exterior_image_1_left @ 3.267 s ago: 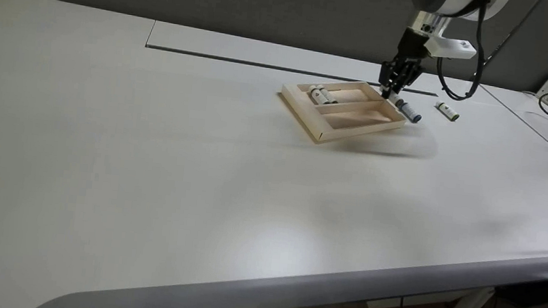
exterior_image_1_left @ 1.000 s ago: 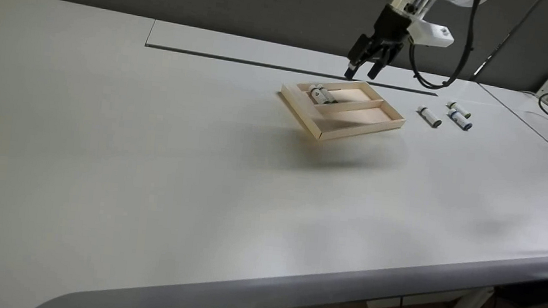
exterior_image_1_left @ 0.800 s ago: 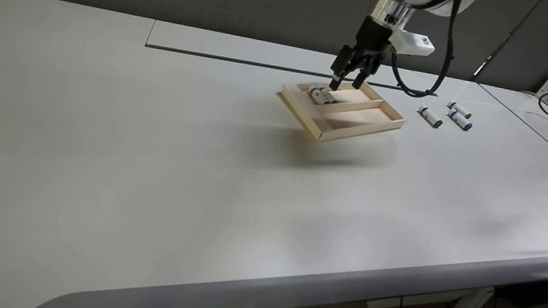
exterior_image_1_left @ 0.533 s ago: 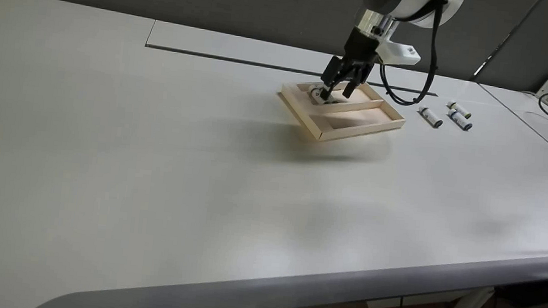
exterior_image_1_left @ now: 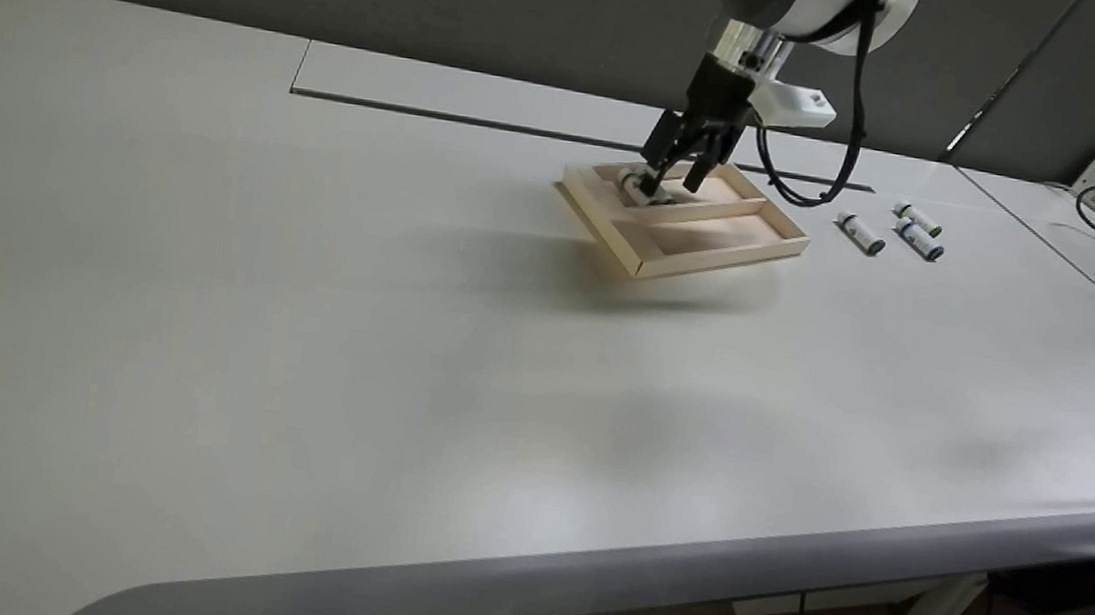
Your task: Remove the objects from the tray
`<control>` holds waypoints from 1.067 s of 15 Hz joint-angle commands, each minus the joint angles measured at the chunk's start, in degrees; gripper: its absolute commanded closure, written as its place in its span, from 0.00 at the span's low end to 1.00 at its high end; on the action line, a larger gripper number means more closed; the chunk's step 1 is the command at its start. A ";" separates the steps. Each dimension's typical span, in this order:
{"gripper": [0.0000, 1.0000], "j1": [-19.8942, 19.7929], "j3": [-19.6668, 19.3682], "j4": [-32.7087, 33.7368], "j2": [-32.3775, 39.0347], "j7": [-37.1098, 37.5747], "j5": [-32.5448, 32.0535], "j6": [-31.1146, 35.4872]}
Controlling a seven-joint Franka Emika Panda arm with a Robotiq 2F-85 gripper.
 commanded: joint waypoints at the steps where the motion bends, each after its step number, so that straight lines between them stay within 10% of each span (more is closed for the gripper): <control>1: 0.00 -0.29 -0.12 1.97 0.41 -0.56 0.04 -1.27; 12: 0.00 -0.49 -1.28 3.30 1.98 -0.07 -0.16 -1.61; 13: 0.25 -0.32 -1.54 3.61 2.36 0.02 -0.37 -1.61; 16: 0.40 -0.20 -1.80 3.57 2.54 0.15 -0.56 -1.61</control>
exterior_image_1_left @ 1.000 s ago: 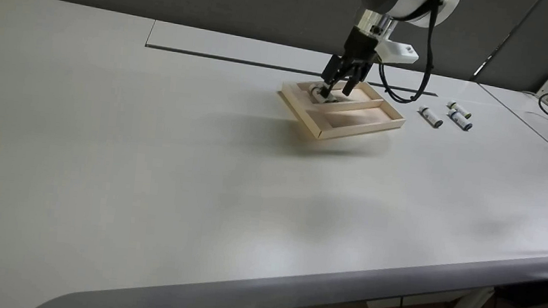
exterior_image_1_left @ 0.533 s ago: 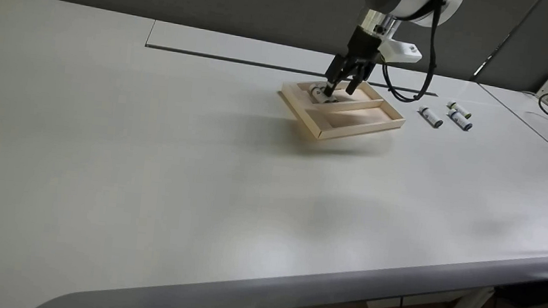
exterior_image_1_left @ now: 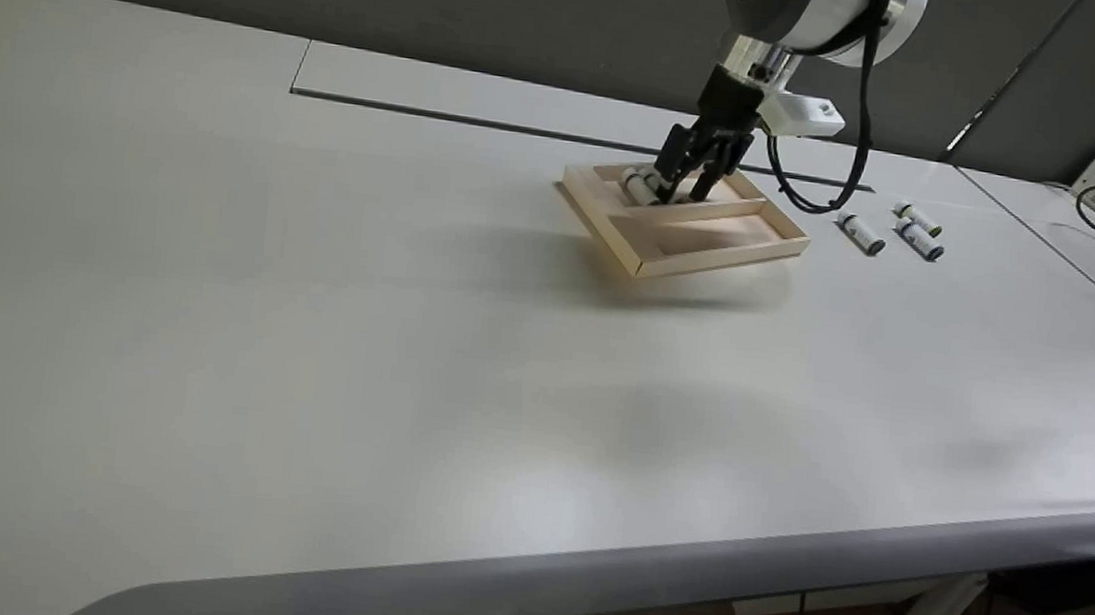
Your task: Remove the objects from the tray
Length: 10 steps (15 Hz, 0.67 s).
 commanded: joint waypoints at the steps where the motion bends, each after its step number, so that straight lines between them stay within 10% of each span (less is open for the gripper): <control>1: 0.49 0.24 -0.48 2.41 1.11 0.24 -0.56 -1.55; 8: 0.95 -0.43 -1.26 2.01 -0.25 1.03 -0.08 -2.56; 10: 0.93 -1.01 -1.24 1.39 -0.99 0.96 0.23 -3.22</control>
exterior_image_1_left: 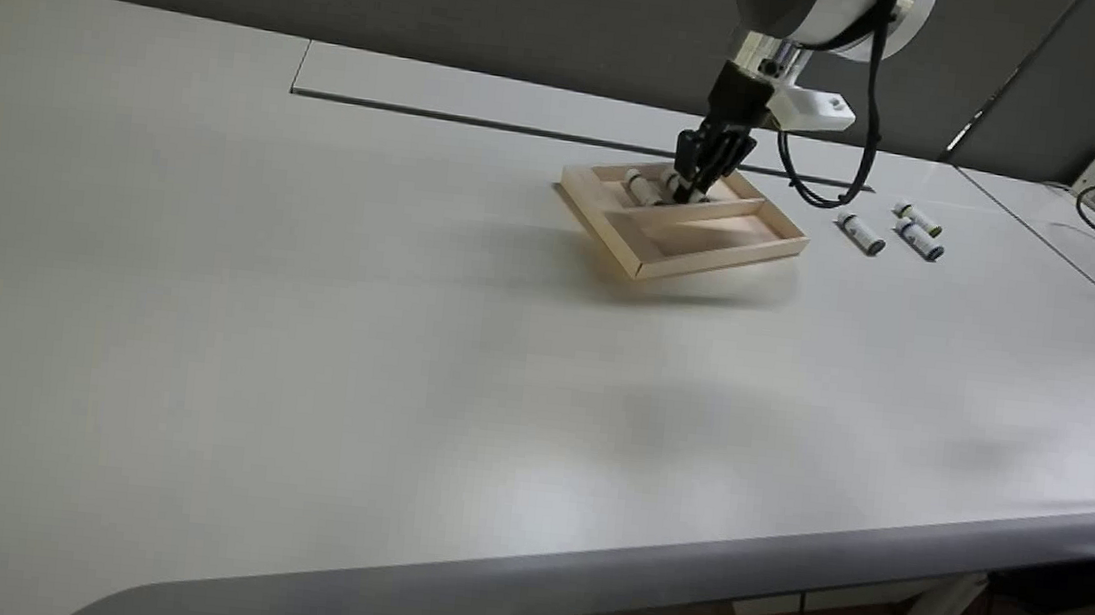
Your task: Remove the objects from the tray
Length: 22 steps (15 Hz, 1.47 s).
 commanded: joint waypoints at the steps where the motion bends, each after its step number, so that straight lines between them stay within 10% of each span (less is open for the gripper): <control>1: 0.93 -0.90 -0.47 -0.61 -1.80 1.07 0.21 -2.36; 22: 0.93 -11.34 -9.42 -14.97 -9.30 2.75 0.63 8.45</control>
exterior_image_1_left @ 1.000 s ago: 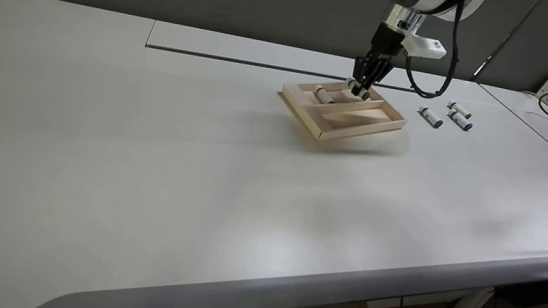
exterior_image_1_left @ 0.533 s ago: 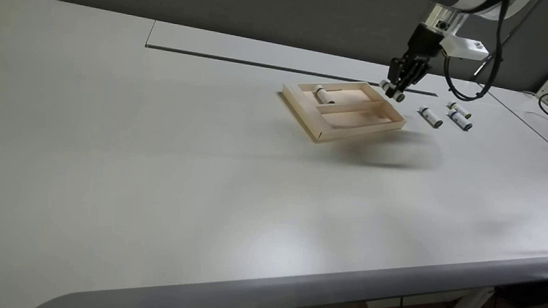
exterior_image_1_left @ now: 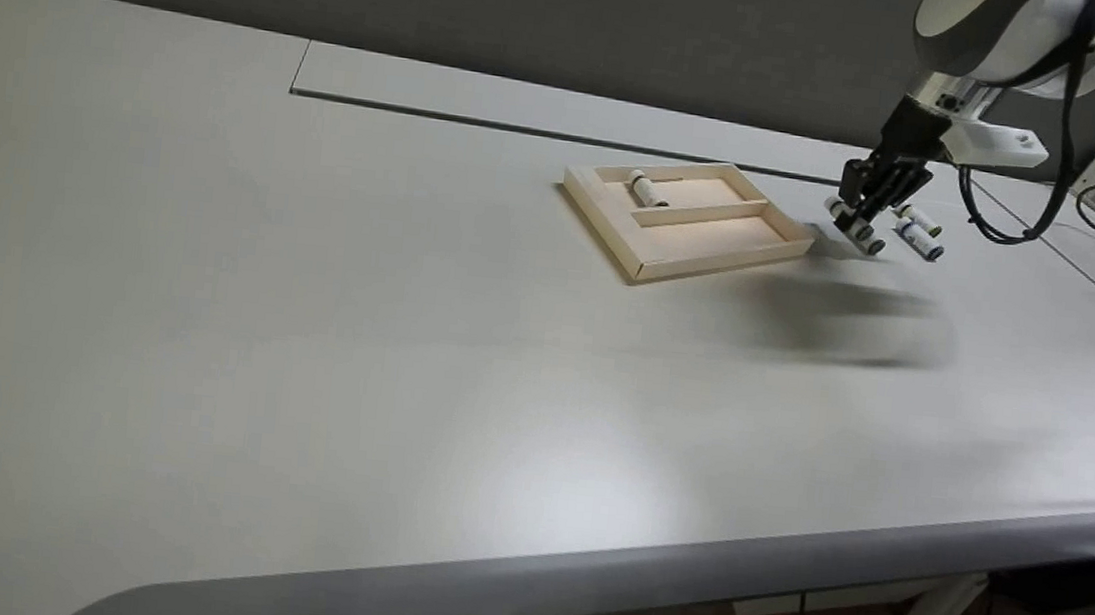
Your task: Remove the objects from the tray
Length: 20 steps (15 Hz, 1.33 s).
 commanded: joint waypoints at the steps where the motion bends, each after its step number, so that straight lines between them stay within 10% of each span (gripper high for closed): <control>1: 0.93 -0.75 -1.06 -1.96 -0.44 2.27 -0.62 2.72; 11: 0.90 -0.84 -1.41 -1.90 1.15 3.13 -0.85 5.09; 12: 0.48 -0.90 -1.30 -1.92 1.11 3.26 -0.71 5.01; 20: 0.01 2.06 -2.06 -4.21 -4.66 5.95 -1.62 1.38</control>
